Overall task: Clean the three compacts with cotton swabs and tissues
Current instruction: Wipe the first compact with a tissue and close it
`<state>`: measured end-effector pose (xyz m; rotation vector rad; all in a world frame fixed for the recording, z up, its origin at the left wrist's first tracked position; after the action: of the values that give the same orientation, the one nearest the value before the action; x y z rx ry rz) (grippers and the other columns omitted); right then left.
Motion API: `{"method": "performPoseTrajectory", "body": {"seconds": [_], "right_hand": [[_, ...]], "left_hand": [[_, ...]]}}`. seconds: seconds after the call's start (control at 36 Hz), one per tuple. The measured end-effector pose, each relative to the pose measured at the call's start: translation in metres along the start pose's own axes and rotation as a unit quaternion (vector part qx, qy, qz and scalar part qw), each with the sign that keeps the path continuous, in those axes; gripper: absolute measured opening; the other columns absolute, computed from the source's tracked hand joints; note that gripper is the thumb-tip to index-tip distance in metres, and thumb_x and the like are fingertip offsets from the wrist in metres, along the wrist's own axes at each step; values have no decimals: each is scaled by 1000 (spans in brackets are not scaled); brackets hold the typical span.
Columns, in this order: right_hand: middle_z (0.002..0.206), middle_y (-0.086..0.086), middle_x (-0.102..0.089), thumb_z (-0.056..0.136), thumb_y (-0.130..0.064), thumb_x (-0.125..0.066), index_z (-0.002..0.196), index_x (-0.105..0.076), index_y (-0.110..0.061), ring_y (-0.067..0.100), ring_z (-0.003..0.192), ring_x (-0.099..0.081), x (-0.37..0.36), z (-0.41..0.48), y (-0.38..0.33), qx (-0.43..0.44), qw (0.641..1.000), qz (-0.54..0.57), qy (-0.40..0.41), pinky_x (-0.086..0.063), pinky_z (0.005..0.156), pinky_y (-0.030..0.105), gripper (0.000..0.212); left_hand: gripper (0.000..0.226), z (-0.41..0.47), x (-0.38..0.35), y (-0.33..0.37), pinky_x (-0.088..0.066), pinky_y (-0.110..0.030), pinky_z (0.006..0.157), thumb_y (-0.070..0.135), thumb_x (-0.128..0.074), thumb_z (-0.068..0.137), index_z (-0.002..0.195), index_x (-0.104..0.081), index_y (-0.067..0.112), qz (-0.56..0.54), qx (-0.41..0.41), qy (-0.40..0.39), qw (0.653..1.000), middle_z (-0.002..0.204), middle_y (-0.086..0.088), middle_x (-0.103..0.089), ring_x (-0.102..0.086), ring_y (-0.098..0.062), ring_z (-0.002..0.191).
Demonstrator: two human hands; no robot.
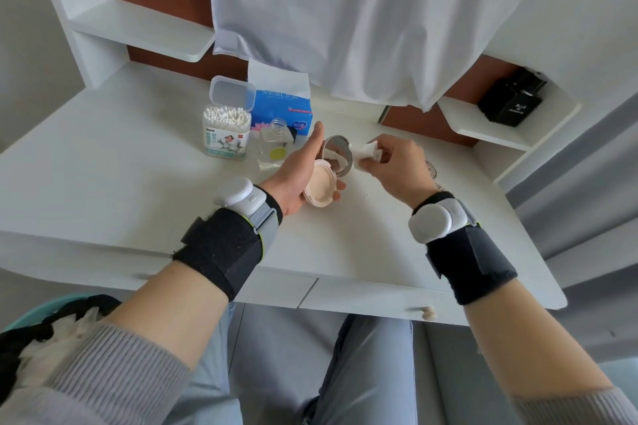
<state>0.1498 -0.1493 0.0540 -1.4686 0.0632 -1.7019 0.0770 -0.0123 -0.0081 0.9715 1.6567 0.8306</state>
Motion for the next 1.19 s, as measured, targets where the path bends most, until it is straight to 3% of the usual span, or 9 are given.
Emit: {"method": "performPoseTrajectory", "body": {"seconds": [0.11,0.28,0.42,0.58,0.86,0.92,1.06,1.14,1.19], "right_hand": [[67,-4,-63,76,-20,-74,82,-67,-15,15,66,-57,-12,-2,-6,9,1000,6,1,-40,56,23,10],[60,-5,-57,77,-15,-71,73,-62,-18,10,54,-48,-24,-5,-19,47,998,-13,-38,-32,48,9,11],[67,10,-65,78,-4,-64,85,-71,-9,24,59,-54,-22,0,-21,100,984,-118,-86,-36,56,22,11],[74,10,-69,69,9,-54,78,-72,-7,32,68,-62,-9,5,-20,158,975,-153,38,-49,58,36,25],[60,7,-55,78,-11,-64,72,-59,-7,28,60,-45,-11,-3,-9,30,995,-61,69,-27,50,24,8],[62,2,-55,79,-13,-66,78,-63,-8,24,60,-46,-15,-4,-10,31,997,-52,54,-29,48,17,6],[64,3,-61,78,-17,-70,80,-68,-8,19,62,-53,-24,-7,-13,20,999,-26,-14,-34,53,22,9],[62,0,-55,74,-10,-73,77,-65,-4,12,56,-46,-23,-4,-9,-57,990,93,-84,-36,56,25,10],[61,-2,-53,73,-5,-72,74,-64,-8,9,53,-44,-14,-1,-3,-96,977,183,-44,-36,56,24,9]], "left_hand": [[74,0,-1,-1,-55,-38,64,71,-34,89,124,-57,9,1,5,-2,1000,100,-15,-62,-65,-28,72],[69,-1,0,1,-54,-36,62,70,-31,90,109,-62,11,2,2,-3,1000,95,-16,-64,-63,-27,69],[72,-1,-1,0,-54,-36,63,71,-30,90,106,-65,10,9,8,-8,1000,95,-17,-66,-63,-28,72],[72,1,3,-2,-54,-37,65,73,-32,88,122,-54,14,10,15,20,1000,112,-27,-65,-63,-35,82],[75,-1,-1,0,-55,-38,64,71,-29,90,124,-57,9,6,7,4,1000,98,-17,-65,-64,-31,73],[74,-2,-1,1,-55,-41,66,70,-29,90,124,-57,10,4,6,2,1000,98,-17,-64,-64,-31,72],[68,-2,0,1,-55,-42,66,70,-31,90,111,-59,11,-3,7,16,1000,96,-19,-63,-63,-31,70],[63,-4,-2,3,-54,-37,59,67,-30,92,112,-58,14,-12,-6,14,1000,90,-17,-64,-62,-30,66],[65,-4,-2,3,-54,-35,57,68,-29,92,117,-55,14,-13,-10,9,1000,88,-16,-65,-63,-29,65]]}}
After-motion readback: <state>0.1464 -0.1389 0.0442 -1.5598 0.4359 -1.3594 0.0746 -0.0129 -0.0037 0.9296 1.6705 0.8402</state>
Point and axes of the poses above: each hand's wrist, its own z-axis towards the middle knuckle, its own x-axis out of the back of the hand, y = z × x, the point moved 5 cm from there along z, towards the middle knuckle
